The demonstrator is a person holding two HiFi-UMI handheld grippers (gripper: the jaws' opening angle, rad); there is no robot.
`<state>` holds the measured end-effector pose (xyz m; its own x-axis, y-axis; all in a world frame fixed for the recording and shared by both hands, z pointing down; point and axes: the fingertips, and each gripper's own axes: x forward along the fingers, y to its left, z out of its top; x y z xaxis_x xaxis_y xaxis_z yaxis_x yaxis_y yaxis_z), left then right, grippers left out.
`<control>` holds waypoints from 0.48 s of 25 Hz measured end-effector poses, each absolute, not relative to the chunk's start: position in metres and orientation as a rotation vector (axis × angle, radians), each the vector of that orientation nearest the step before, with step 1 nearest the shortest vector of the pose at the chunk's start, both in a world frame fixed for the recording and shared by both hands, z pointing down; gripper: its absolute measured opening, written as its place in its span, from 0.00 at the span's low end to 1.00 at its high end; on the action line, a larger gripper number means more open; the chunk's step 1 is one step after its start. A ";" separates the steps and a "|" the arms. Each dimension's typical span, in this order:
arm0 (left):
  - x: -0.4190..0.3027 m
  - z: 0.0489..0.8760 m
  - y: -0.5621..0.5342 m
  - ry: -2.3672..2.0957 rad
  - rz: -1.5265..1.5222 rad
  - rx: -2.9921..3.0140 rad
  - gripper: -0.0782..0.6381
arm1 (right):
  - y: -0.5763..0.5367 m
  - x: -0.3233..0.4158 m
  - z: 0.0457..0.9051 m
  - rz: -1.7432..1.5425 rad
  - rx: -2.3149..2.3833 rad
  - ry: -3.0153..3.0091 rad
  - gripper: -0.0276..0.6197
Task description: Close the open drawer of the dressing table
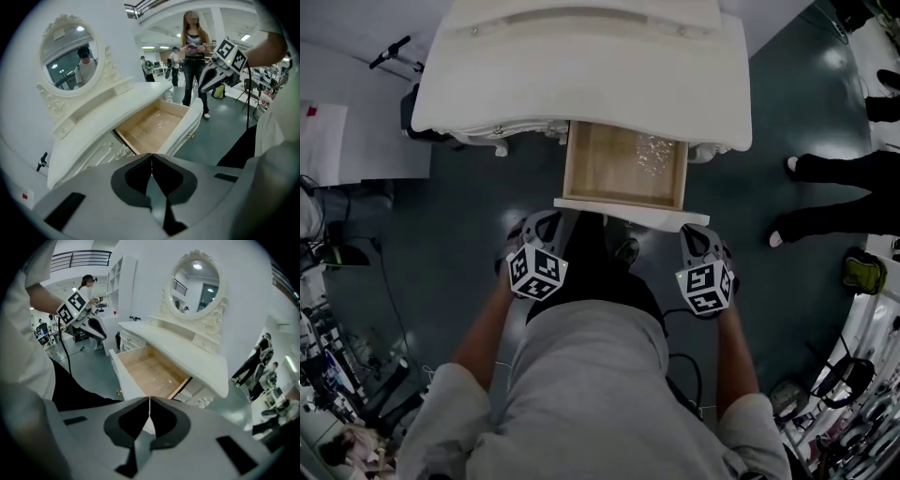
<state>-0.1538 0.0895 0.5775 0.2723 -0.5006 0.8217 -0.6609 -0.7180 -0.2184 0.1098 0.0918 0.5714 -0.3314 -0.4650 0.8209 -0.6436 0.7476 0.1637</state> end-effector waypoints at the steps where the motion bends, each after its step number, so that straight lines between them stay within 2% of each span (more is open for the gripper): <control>1: -0.156 0.582 0.090 -1.076 1.460 2.368 0.12 | 0.092 0.112 0.574 0.225 0.827 -1.978 0.07; 12: -0.164 0.612 0.082 -0.895 1.558 2.350 0.12 | 0.089 0.154 0.596 0.192 0.776 -1.868 0.07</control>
